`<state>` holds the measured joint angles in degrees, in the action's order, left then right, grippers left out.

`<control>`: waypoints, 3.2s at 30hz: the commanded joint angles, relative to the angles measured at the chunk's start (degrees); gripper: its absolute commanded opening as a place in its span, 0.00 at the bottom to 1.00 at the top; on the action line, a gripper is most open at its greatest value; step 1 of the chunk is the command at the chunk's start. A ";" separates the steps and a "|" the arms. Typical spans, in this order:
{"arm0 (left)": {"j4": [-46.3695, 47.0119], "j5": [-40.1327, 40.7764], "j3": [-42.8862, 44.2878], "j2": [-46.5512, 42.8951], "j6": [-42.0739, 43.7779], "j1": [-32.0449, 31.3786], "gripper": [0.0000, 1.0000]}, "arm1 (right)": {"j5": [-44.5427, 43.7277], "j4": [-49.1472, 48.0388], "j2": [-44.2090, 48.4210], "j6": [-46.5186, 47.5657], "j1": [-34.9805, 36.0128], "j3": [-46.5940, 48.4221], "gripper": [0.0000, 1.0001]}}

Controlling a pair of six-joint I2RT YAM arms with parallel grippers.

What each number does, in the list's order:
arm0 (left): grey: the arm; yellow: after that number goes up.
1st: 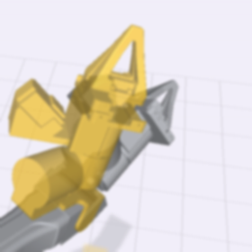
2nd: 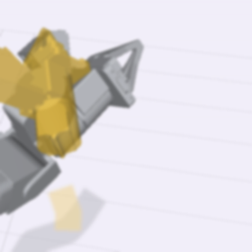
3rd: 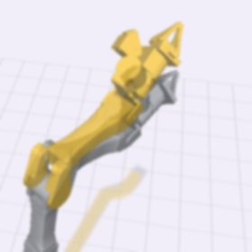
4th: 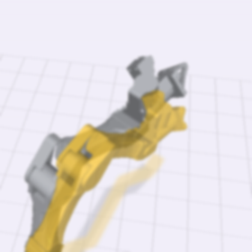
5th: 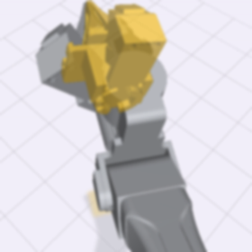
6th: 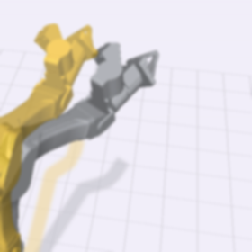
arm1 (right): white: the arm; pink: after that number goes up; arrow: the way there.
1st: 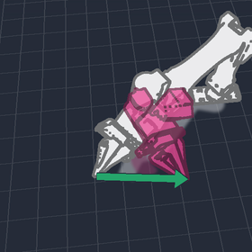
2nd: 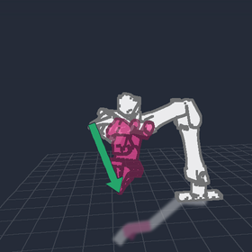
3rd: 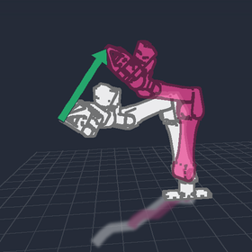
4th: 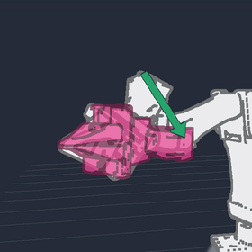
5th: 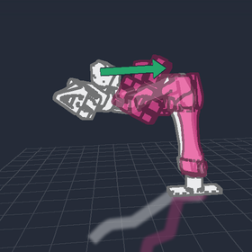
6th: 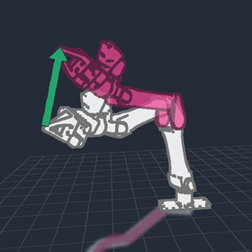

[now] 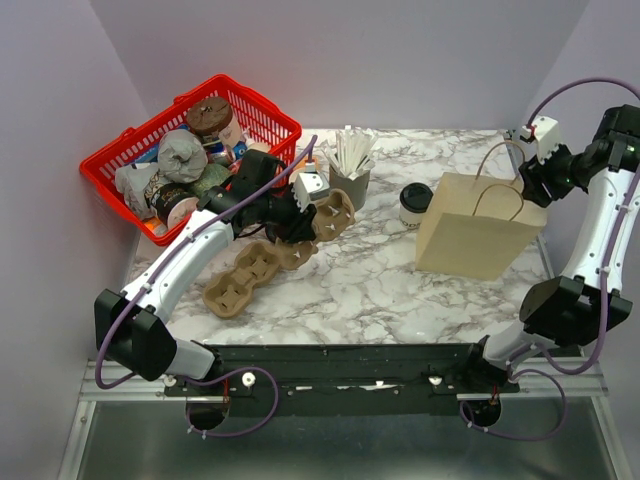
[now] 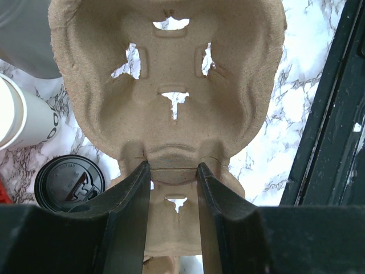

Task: Pack the takeout coffee

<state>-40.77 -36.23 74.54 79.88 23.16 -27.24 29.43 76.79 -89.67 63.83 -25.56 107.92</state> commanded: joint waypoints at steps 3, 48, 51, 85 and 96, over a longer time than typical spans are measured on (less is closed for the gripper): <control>0.70 0.72 0.16 -0.78 -0.22 -0.27 0.00 | 5.71 4.77 -3.23 6.56 0.16 3.26 0.63; -6.25 0.19 -0.89 -8.06 3.30 -0.27 0.00 | 12.05 10.66 19.27 4.22 18.33 -18.28 0.00; -6.68 0.80 -2.03 -9.82 3.12 -0.35 0.00 | 13.46 10.66 17.87 0.43 22.20 -15.38 0.01; 4.55 0.46 13.17 -19.85 5.40 -3.95 0.00 | 7.06 -9.91 3.27 -22.53 47.09 -5.95 0.01; 20.03 -2.26 9.13 -18.79 2.77 -12.91 0.00 | 1.07 -11.58 5.99 -19.01 47.89 -10.27 0.00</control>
<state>-29.02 -35.27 84.05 60.29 26.59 -37.91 33.67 67.72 -86.24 43.42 22.15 99.18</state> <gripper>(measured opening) 0.423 0.011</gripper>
